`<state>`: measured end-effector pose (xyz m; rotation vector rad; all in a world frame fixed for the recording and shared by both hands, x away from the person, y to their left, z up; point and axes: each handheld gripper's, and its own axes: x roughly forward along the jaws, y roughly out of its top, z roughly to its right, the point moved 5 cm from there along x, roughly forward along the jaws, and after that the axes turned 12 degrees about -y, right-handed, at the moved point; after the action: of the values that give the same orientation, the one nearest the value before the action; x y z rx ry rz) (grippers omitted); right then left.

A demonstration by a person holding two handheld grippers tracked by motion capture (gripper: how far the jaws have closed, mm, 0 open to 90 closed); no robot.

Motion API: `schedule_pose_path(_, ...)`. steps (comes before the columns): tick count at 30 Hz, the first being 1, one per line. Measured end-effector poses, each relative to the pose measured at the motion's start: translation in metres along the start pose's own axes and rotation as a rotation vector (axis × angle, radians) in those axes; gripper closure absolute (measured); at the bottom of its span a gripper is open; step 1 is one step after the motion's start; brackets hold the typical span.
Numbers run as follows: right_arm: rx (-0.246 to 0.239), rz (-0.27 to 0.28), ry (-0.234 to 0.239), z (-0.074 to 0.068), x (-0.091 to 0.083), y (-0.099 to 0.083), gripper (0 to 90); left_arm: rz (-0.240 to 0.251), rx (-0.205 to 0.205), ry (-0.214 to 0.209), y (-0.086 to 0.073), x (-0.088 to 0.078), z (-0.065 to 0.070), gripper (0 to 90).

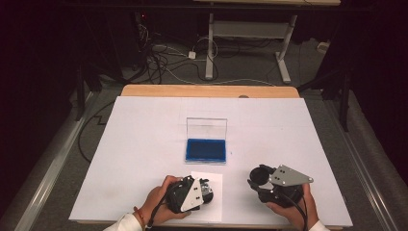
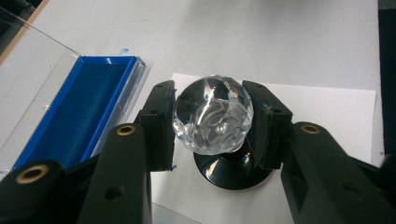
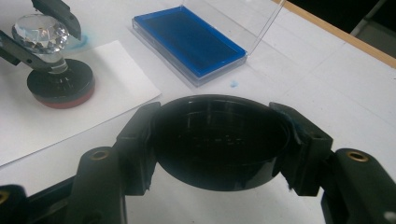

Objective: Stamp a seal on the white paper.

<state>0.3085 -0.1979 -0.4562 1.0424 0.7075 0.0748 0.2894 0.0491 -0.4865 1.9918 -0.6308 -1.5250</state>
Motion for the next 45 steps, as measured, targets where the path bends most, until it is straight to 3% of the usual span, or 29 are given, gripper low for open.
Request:
schedule_pose_path(32,-0.001,-0.004,0.002,-0.0001,0.0015,-0.0004,38.5,0.000,0.003,0.007,-0.0013,0.0003,0.0009,55.4)
schedule_pose_path(45,0.021,-0.015,0.003,0.0020,0.0040,-0.0015,38.5,-0.001,0.012,0.015,-0.0012,0.0010,0.0012,55.4)
